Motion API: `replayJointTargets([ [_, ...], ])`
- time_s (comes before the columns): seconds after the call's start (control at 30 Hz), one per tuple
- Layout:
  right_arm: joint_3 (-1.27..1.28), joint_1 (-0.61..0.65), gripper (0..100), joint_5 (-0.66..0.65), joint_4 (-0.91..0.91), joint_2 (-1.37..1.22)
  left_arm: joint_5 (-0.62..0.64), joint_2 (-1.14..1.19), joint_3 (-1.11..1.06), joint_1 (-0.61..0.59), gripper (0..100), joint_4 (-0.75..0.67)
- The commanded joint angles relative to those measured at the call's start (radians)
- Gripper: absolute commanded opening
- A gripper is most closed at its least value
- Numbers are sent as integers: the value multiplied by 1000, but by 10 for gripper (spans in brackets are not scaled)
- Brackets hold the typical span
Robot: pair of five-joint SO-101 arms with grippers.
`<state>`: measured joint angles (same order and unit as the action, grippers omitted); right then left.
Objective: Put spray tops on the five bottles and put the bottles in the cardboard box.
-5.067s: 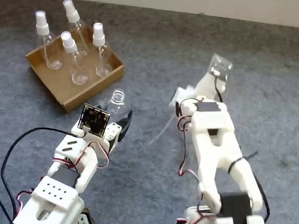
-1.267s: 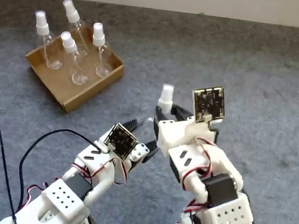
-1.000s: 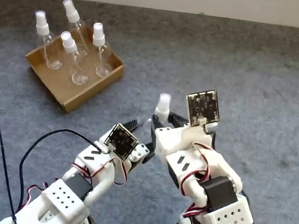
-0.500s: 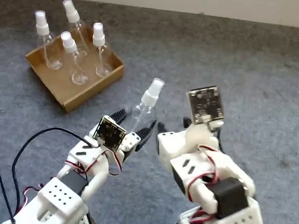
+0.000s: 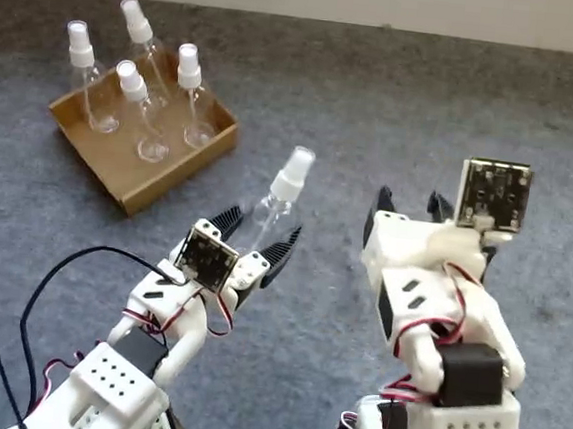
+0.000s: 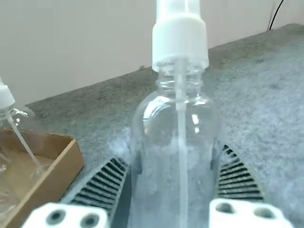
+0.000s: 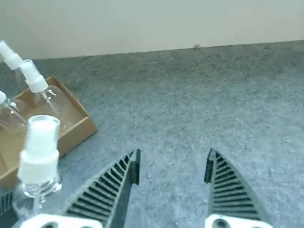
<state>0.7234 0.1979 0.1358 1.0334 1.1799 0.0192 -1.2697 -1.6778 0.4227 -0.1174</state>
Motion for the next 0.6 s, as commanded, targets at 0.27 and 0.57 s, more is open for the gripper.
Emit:
replayJointTargets([
  [0.27,300,-18,187,-11,-257,10,-5,-305,-27,147,81,288],
  [0.57,302,-16,28,-8,-332,10,-5,-432,-25,148,81,465],
])
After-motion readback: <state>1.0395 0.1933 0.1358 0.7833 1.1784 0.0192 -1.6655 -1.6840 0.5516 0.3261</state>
